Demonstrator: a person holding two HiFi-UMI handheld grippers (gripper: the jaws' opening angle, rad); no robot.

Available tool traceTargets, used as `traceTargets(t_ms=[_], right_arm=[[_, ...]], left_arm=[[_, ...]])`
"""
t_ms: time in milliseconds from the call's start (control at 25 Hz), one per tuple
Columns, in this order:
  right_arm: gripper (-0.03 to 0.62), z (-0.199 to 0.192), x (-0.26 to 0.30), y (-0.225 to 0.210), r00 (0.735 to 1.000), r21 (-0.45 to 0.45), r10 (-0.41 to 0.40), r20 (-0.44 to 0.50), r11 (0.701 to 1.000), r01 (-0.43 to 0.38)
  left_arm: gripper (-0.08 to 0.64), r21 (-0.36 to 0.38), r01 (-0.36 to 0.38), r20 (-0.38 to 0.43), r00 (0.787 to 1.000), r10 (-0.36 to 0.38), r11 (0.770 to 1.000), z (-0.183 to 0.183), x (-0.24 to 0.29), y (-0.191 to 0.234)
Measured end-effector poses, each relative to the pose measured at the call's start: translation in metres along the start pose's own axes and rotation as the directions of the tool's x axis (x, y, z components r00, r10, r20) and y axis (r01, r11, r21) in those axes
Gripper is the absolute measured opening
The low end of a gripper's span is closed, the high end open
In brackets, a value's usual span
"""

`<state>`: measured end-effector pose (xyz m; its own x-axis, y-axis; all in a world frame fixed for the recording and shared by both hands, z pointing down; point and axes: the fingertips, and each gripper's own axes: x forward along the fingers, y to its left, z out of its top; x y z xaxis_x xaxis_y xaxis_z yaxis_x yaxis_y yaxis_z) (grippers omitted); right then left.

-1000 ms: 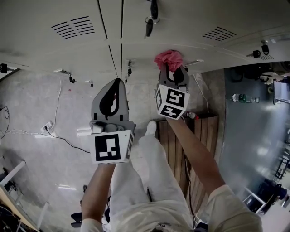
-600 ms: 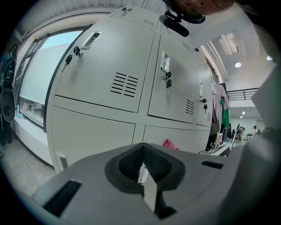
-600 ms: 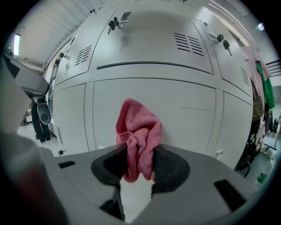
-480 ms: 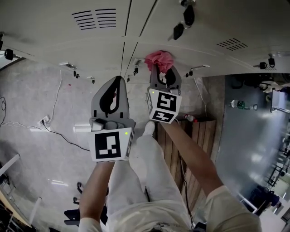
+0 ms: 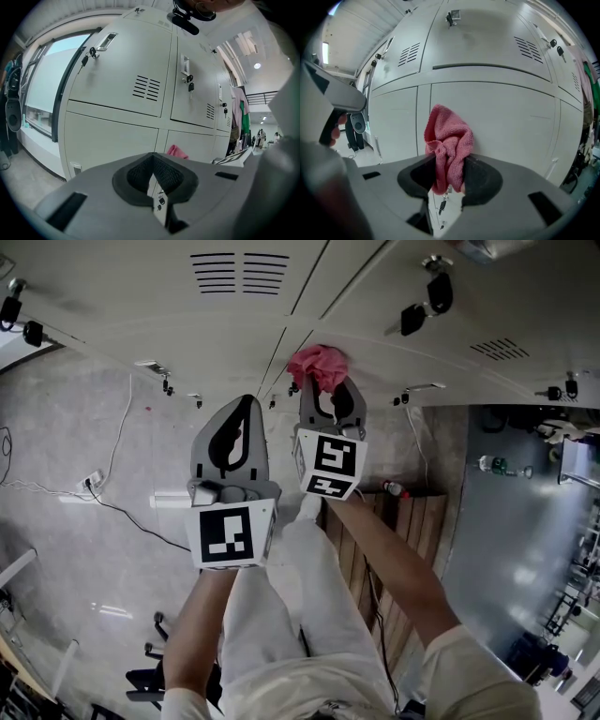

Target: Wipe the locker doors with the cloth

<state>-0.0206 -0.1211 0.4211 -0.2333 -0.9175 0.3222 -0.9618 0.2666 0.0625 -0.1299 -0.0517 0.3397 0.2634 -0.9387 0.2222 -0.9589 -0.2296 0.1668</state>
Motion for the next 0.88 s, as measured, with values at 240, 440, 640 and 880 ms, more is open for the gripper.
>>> traceTargets(t_ms=[240, 440, 640, 880], right_arm=[[0.144, -0.001, 0.006, 0.022, 0.999, -0.033, 0.042, 0.007, 0.999, -0.042], [0.143, -0.010, 0.008, 0.029, 0.999, -0.069, 0.053, 0.002, 0.996, -0.053], [0.143, -0.021, 0.009, 0.030, 0.998, -0.107, 0.065, -0.002, 0.992, -0.065], [0.143, -0.049, 0.017, 0.026, 0.996, -0.088, 0.058, -0.067, 0.994, -0.063]], left_arm=[[0.003, 0.002, -0.019, -0.001, 1.000, 0.019, 1.000, -0.002, 0.001, 0.012], [0.003, 0.007, -0.020, -0.008, 1.000, 0.020, 1.000, -0.009, -0.001, 0.014], [0.003, 0.012, -0.018, -0.013, 1.000, 0.018, 1.000, -0.012, -0.003, 0.010], [0.003, 0.016, -0.018, -0.014, 1.000, 0.018, 1.000, -0.014, -0.004, 0.006]])
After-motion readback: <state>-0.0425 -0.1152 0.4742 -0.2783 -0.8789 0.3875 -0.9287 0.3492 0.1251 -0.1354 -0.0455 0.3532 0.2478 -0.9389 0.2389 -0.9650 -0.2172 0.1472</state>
